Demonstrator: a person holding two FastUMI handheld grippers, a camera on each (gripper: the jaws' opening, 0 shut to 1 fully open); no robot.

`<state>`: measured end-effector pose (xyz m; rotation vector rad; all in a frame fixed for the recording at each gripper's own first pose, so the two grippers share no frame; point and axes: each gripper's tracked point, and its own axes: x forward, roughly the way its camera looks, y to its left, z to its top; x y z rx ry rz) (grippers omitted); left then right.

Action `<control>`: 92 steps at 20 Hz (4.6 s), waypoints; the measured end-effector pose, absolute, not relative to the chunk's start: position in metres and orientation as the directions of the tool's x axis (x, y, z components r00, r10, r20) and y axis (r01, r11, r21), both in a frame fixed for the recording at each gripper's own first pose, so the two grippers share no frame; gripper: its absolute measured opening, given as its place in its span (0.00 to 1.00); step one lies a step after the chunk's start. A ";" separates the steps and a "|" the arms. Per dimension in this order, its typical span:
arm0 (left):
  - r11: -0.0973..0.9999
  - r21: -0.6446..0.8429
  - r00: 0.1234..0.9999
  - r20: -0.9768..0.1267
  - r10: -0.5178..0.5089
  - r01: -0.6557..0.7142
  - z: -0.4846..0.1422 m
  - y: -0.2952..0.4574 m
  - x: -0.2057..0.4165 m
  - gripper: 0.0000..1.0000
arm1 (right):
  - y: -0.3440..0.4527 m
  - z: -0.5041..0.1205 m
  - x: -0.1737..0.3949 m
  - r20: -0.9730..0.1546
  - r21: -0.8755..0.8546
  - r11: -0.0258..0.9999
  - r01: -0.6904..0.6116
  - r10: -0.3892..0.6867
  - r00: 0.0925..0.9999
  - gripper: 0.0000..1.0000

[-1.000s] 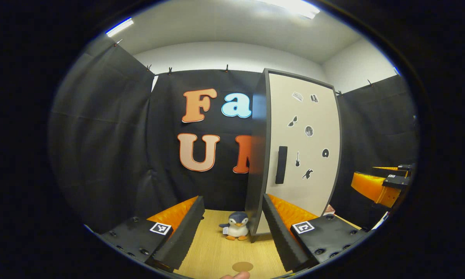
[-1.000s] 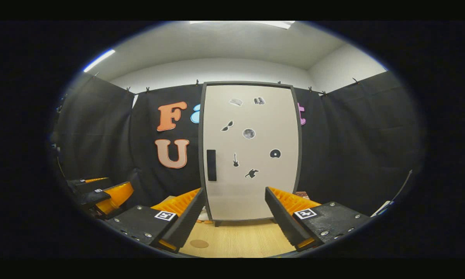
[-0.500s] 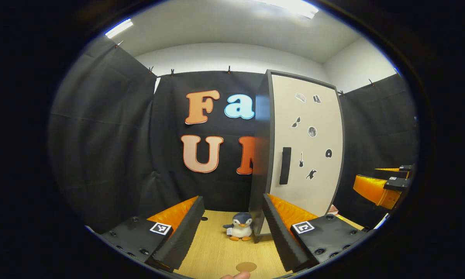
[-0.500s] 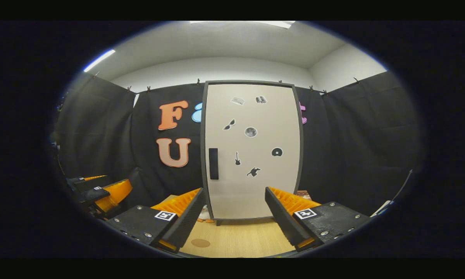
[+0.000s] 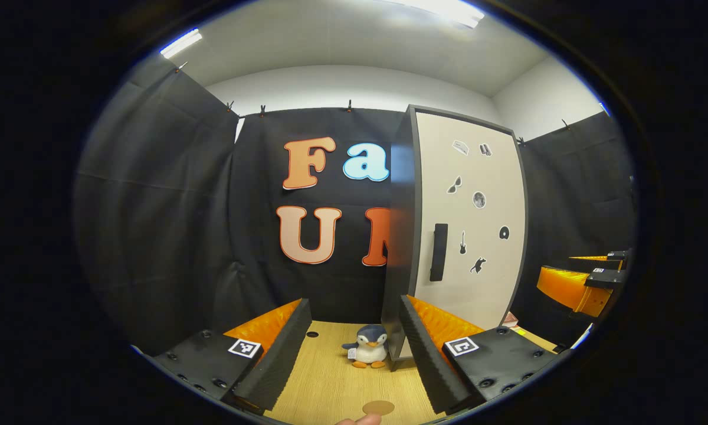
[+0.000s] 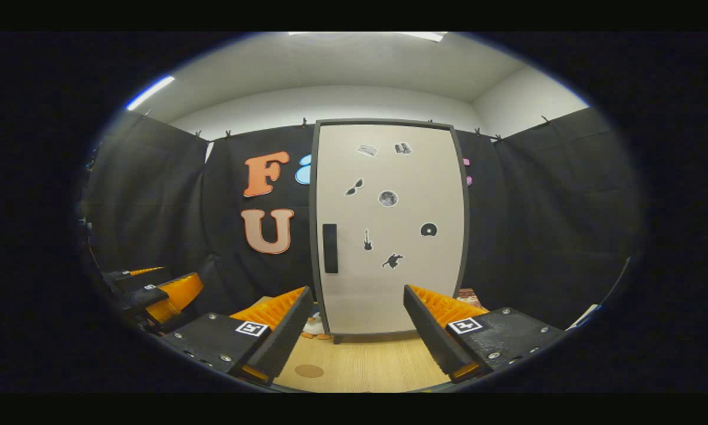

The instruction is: Open the cabinet door with the right hand, grasp the bottle in the cabinet with the left hand and place it on the coaster, then close the cabinet door with the right hand.

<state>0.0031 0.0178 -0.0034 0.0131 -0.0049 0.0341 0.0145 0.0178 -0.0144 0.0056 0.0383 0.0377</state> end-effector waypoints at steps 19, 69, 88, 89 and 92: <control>0.999 -0.032 0.999 -0.034 0.006 -0.007 -0.026 0.110 0.053 0.99 | 0.094 0.013 0.133 0.008 -0.016 1.000 -0.018 0.018 1.000 0.95; 0.997 -0.017 0.995 -0.062 -0.073 0.072 -0.052 0.085 0.067 0.99 | 0.040 -0.029 0.206 -0.055 0.067 0.984 0.164 -0.161 0.985 0.17; 0.993 0.026 0.989 -0.102 -0.109 0.113 -0.064 -0.072 0.058 0.96 | -0.048 -0.030 0.154 -0.067 0.060 0.984 0.170 -0.166 0.984 0.11; 0.993 0.027 0.988 -0.111 -0.109 0.113 -0.067 -0.082 0.056 0.96 | -0.054 -0.032 0.152 -0.068 0.072 0.985 0.157 -0.153 0.986 0.11; 0.993 0.029 0.987 -0.115 -0.110 0.114 -0.068 -0.107 0.051 0.97 | -0.074 -0.036 0.143 -0.079 0.087 0.986 0.143 -0.136 0.988 0.12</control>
